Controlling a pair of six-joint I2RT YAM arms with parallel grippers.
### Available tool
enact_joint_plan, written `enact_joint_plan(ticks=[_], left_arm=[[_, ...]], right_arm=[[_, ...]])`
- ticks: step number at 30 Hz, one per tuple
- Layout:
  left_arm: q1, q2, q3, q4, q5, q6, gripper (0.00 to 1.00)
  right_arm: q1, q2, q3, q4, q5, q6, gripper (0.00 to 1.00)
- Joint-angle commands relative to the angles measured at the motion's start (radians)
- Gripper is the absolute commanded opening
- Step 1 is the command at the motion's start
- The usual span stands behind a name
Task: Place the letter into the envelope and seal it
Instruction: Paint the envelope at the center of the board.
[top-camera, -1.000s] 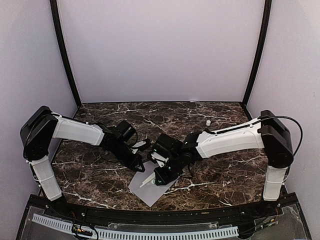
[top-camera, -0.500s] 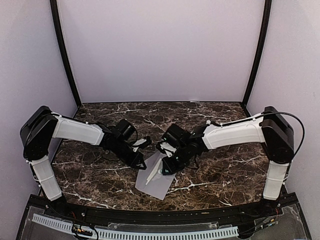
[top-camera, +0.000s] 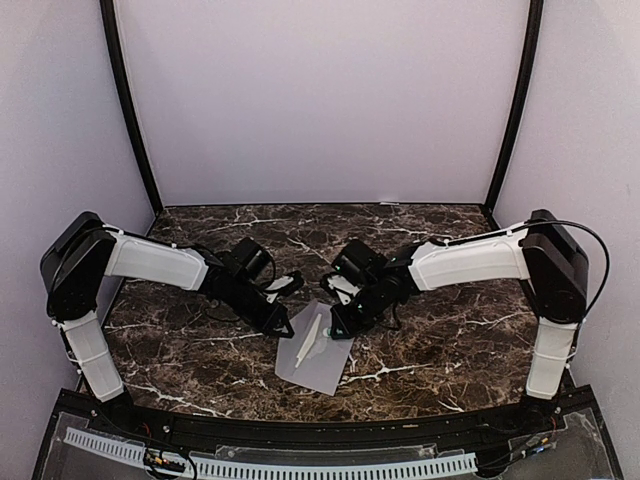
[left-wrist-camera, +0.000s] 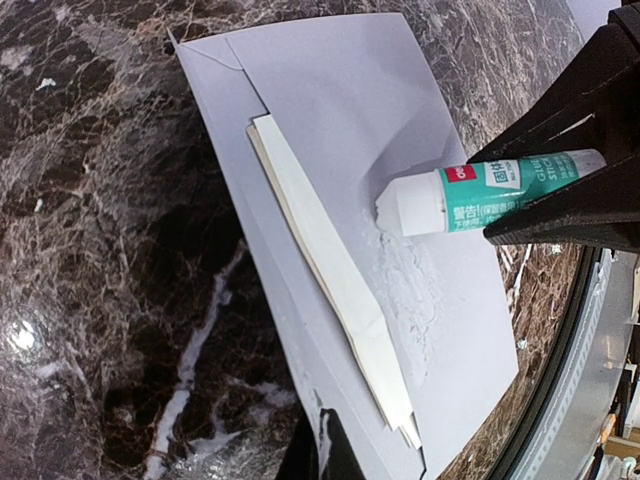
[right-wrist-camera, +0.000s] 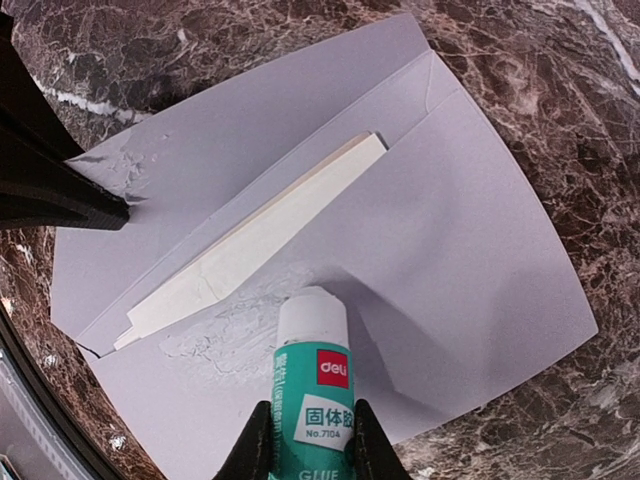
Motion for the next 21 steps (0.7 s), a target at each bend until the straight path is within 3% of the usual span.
enact_joint_plan(ticks=[1,21], left_arm=[[-0.003,-0.016,0.005,-0.054,0.014,0.007,0.0],[-0.003,-0.022,0.001,-0.043,0.007,-0.014,0.0]], right_arm=[[-0.006,0.015,-0.017,-0.072,0.034,-0.005,0.01],[0.149,0.032,0.025,-0.126,-0.025,0.034,0.01]])
